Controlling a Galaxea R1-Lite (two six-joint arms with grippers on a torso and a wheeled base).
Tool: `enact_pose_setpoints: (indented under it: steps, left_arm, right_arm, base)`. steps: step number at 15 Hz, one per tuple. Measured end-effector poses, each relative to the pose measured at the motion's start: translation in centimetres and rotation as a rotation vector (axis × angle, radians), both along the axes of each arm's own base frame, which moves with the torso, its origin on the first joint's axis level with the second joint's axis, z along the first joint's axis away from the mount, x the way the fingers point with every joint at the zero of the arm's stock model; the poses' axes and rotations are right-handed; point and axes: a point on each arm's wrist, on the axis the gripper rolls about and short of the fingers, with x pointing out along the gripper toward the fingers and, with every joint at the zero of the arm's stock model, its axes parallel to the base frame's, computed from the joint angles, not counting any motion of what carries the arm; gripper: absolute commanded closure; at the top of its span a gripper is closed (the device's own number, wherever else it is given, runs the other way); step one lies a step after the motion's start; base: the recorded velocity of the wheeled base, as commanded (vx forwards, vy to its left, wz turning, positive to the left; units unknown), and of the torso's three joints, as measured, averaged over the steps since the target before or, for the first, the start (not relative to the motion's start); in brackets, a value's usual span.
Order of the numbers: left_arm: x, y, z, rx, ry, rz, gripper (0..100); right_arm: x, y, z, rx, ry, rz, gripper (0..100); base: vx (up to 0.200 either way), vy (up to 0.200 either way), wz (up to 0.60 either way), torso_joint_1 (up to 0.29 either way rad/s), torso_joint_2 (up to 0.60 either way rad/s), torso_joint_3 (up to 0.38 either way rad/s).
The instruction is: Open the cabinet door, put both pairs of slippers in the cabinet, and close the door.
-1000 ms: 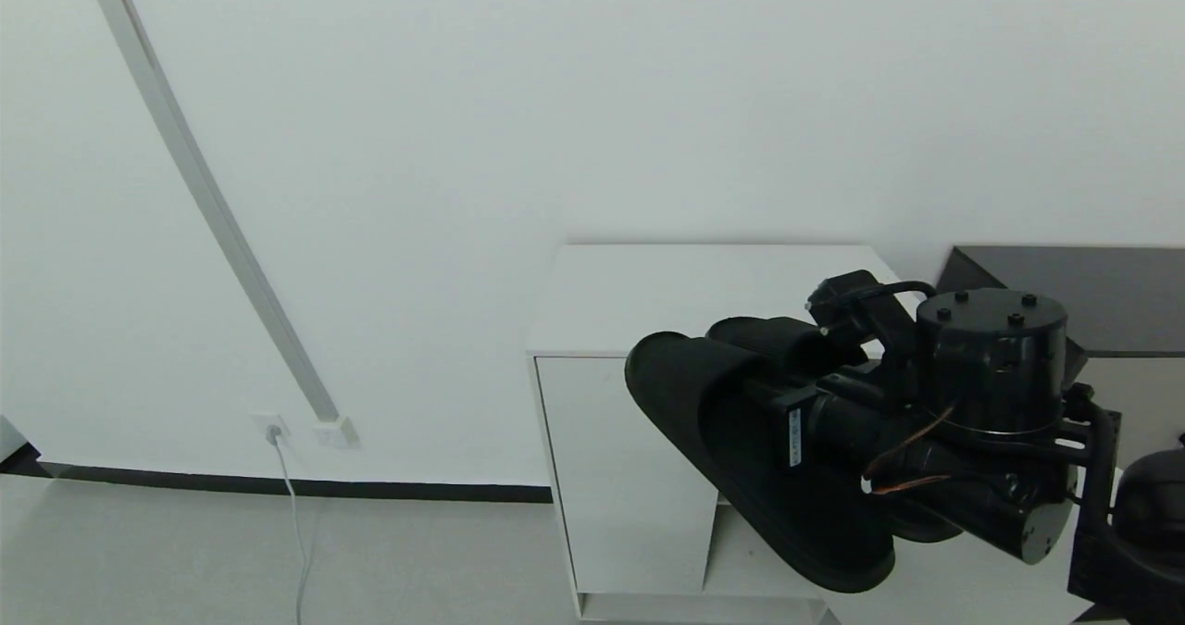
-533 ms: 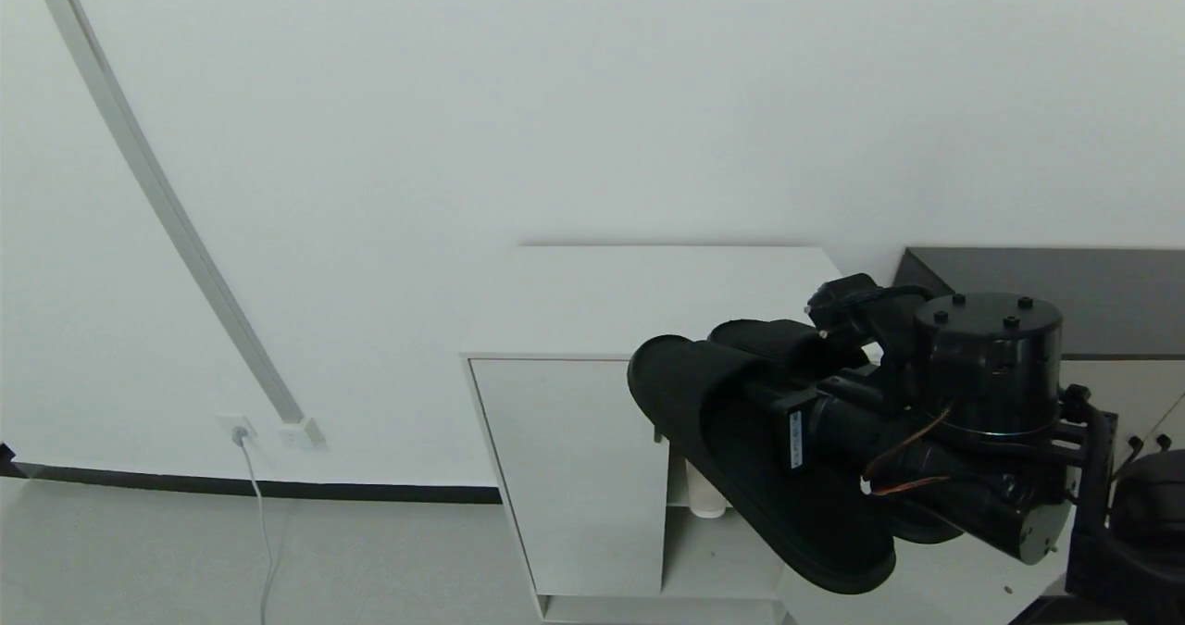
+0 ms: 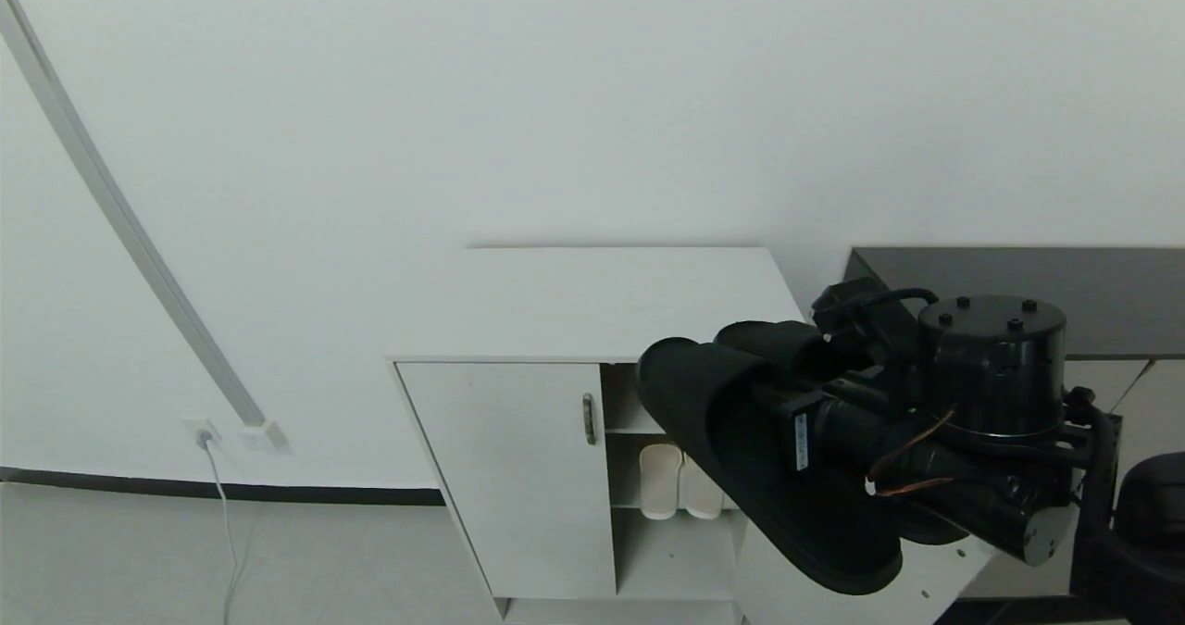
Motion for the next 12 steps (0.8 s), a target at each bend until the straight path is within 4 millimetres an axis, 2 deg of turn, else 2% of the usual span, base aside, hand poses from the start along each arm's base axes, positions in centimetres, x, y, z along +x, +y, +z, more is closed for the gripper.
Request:
enact_pose_setpoints:
  steps: [6,8,12]
  left_arm:
    - [0.0,0.01,0.0,0.0,0.0,-0.001,100]
    - [0.0,0.01,0.0,-0.001,0.0,-0.001,100]
    - [0.0,0.0,0.0,-0.001,0.0,0.002,100]
  right_arm:
    - [-0.24,0.25,-0.27,-0.01,0.006,0.014,100]
    - [-0.43,0.32,-0.56,-0.032,0.005,0.026,100]
    - [-0.83,0.56,-0.88,-0.045,0.012,0.045,100]
  base:
    - [0.0,0.0,0.0,0.0,0.0,0.0]
    - [0.0,0.0,-0.6,-0.024,0.02,0.024]
    - [0.0,0.0,0.0,-0.047,0.13,0.068]
